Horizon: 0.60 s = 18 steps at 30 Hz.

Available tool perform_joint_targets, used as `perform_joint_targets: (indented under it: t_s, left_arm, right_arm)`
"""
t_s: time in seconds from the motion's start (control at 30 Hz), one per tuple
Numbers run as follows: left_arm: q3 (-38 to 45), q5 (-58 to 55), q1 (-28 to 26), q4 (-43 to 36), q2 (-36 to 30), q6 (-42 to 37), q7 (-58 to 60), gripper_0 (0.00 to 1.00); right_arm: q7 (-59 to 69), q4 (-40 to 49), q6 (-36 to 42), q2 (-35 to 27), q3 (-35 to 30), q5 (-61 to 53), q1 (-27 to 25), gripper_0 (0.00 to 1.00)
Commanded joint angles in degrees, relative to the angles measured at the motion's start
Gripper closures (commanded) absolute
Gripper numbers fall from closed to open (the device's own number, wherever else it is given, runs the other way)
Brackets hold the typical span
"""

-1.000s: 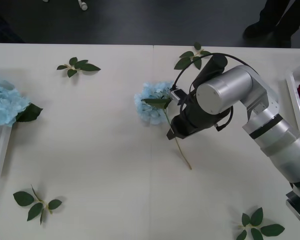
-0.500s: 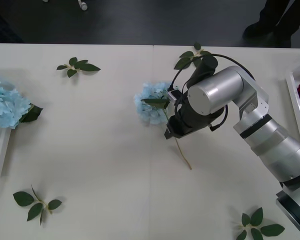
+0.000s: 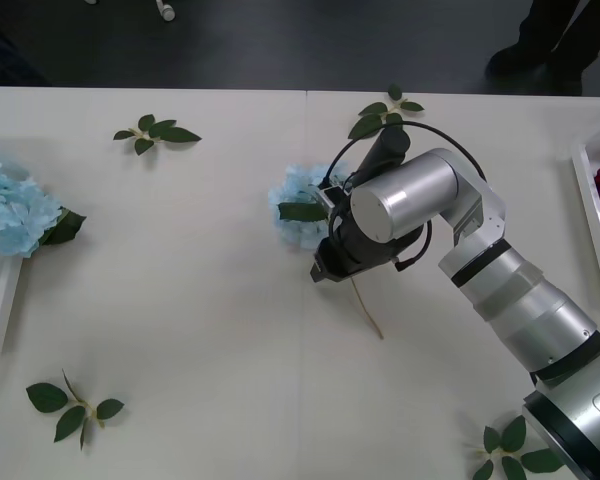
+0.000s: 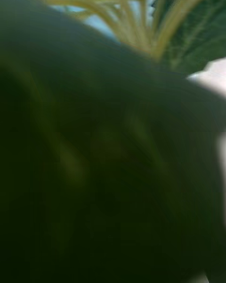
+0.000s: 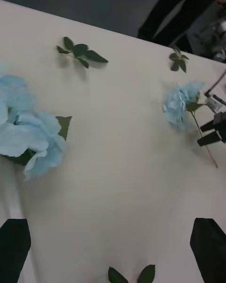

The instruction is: Put the red flowers into the right box and the blue flowers into the left box

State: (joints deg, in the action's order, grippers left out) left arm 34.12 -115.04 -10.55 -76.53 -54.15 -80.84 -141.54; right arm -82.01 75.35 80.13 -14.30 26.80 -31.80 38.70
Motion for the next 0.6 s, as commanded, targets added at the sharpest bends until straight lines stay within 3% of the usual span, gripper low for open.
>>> perform_joint_targets:
  t_s: [0.03,0.07,0.13,0.2,0.3,0.43,0.6]
  left_arm:
    - [1.4,-0.5,1.5,-2.1,-1.0,-4.8,-9.6,0.00]
    - [1.3,-0.5,2.4,-2.6,-1.0,-6.9,-12.2,0.00]
    - [1.0,-0.4,3.5,-2.7,-1.0,-9.5,-13.5,0.00]
    - [0.9,0.3,5.3,-2.7,-1.0,-12.8,-13.5,0.00]
    - [0.8,2.8,8.0,-2.7,-1.0,-16.5,-13.5,0.00]
    - [0.4,6.4,12.1,-2.8,-1.0,-20.9,-13.5,0.00]
    - [-1.6,10.1,17.8,-2.8,-1.0,-25.4,-13.5,0.00]
  right_arm:
    - [1.6,0.1,-0.4,0.9,0.0,0.9,1.6,0.00]
    - [1.5,0.1,-0.8,0.9,0.0,1.0,1.6,0.02]
    - [1.4,-0.2,-1.4,1.0,0.1,1.3,1.5,0.24]
    - [1.2,-0.2,-2.2,1.0,0.1,1.9,1.3,0.47]
    - [1.0,-0.3,-2.9,1.0,0.0,2.7,0.9,0.88]
    - [1.0,-0.2,-3.6,1.0,0.0,3.4,0.6,1.00]
    - [0.5,-0.2,-4.7,1.0,0.0,3.9,-0.1,1.00]
